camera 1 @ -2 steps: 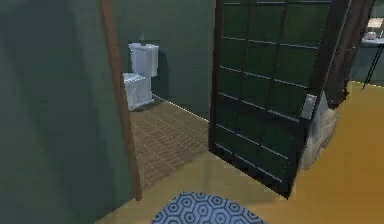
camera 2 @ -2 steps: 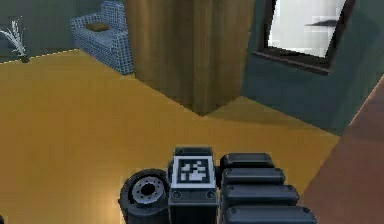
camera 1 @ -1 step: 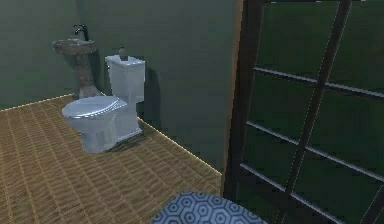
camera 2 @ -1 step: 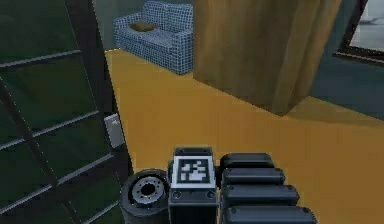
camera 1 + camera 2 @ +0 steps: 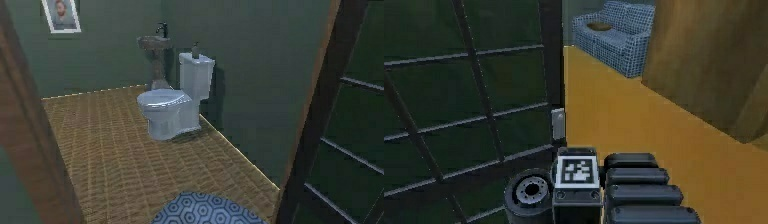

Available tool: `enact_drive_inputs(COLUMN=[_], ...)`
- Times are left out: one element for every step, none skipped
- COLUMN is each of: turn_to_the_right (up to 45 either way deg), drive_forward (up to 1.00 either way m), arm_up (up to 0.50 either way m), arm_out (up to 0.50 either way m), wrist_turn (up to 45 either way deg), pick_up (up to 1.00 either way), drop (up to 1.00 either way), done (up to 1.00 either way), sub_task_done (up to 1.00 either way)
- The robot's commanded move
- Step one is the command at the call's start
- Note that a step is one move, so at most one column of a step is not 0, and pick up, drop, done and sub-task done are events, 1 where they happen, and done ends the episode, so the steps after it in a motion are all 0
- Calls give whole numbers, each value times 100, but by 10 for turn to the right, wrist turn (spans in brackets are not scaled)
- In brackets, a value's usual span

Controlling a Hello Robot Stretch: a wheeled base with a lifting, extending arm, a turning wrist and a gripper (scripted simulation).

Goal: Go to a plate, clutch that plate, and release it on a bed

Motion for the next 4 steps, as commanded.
enact_drive_inputs(turn_to_the_right=[0, 180, 0, -450], drive_forward=[5, 0, 45, 0], arm_up=[0, 0, 0, 0], arm_out=[0, 0, 0, 0], wrist_turn=[0, 0, 0, 0], pick_up=[0, 0, 0, 0], drop=[0, 0, 0, 0], done=[0, 0, 0, 0], sub_task_done=[0, 0, 0, 0])
